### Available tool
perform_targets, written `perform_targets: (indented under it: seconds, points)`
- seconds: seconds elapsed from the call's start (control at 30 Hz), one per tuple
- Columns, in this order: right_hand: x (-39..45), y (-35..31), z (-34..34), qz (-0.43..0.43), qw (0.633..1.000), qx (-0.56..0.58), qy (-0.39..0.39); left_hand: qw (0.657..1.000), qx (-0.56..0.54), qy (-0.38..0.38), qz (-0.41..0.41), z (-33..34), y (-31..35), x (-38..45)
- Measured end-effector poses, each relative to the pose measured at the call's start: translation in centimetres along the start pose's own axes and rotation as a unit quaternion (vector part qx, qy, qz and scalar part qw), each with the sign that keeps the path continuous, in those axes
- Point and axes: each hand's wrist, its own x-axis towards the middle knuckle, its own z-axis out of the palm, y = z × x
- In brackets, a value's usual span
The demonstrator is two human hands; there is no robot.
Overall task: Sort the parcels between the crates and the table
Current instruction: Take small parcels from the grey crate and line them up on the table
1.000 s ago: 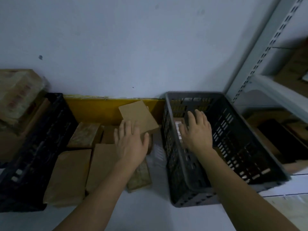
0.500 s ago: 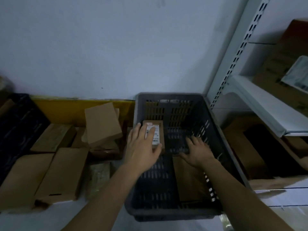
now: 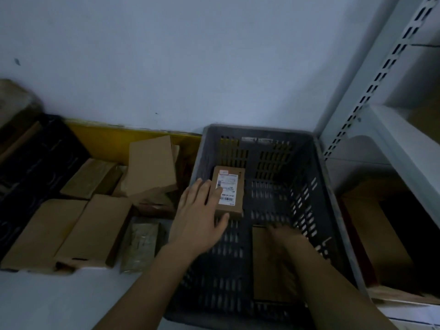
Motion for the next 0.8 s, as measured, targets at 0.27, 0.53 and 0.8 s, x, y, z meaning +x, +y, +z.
perform_targets:
  seconds: [0.27,0.53,0.8]
  points:
    - [-1.2,-1.0,-2.1,-0.028,0.999,-0.004,-0.032,1.000,-0.017,0.012,-0.005,0.0,0.0,0.0]
    - [-9.0,-1.6,-12.8,-0.138,0.960,0.200,0.137,0.987,-0.147,0.062,-0.020,-0.6,-0.1,-0.2]
    - [-20.4,-4.2,-20.9,-0.199,0.825,0.430,0.309,0.902,-0.424,-0.027,-0.074,-5.1,-1.4,-1.8]
